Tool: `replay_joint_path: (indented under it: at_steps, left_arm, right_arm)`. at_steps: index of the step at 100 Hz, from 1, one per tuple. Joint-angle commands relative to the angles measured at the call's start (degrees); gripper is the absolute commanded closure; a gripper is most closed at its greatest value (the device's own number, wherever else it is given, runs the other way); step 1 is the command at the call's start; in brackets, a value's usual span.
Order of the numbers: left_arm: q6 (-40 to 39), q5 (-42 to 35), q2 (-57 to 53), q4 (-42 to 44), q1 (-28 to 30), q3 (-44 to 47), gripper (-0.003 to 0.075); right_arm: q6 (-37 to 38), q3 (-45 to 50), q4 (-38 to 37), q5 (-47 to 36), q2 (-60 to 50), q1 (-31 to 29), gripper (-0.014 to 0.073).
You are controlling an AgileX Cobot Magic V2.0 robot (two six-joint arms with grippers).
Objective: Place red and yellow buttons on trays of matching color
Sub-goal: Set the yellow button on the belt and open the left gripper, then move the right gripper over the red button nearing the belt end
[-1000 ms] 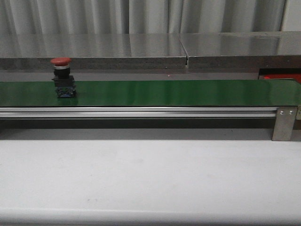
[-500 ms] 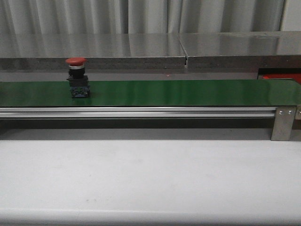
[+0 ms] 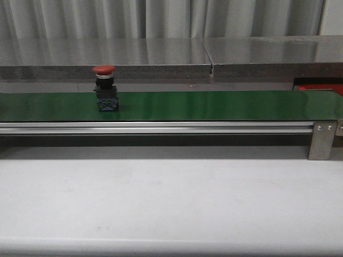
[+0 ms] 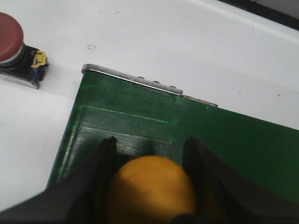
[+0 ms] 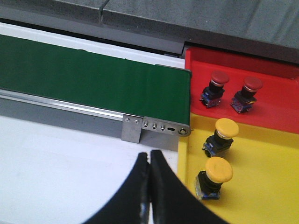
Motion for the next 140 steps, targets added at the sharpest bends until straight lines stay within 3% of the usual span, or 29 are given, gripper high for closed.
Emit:
replay_joint_path:
  at_steps: [1, 18, 28, 46, 91, 140]
  left_arm:
    - [0.00, -2.23, -3.43, -0.24, -0.17, -1.34, 0.0583]
    - [0.11, -2.31, -3.68, -0.25, -1.71, -1.34, 0.0158]
    - [0.11, -2.84, -4.35, -0.25, -3.14, -1.34, 0.0024]
    - [0.11, -3.81, -7.11, -0.34, -5.40, -1.34, 0.0059]
    - [1.89, -3.93, -22.20, -0.23, -9.69, 1.15, 0.0059]
    - [4.40, -18.14, -54.43, -1.09, -20.33, 34.62, 0.0059]
  right_arm:
    - [-0.03, -1.42, 0.46, -4.13, 0.38, -0.02, 0.0711]
    - [-0.03, -1.42, 0.46, -4.13, 0.38, -0.02, 0.0711]
    - [-0.03, -1.42, 0.46, -4.13, 0.38, -0.02, 0.0711]
    - [-0.03, -1.42, 0.46, -4.13, 0.38, -0.02, 0.0711]
    - [-0.03, -1.42, 0.46, -4.13, 0.38, -0.02, 0.0711]
    - [-0.03, -1.42, 0.46, -4.13, 0.38, -0.02, 0.0711]
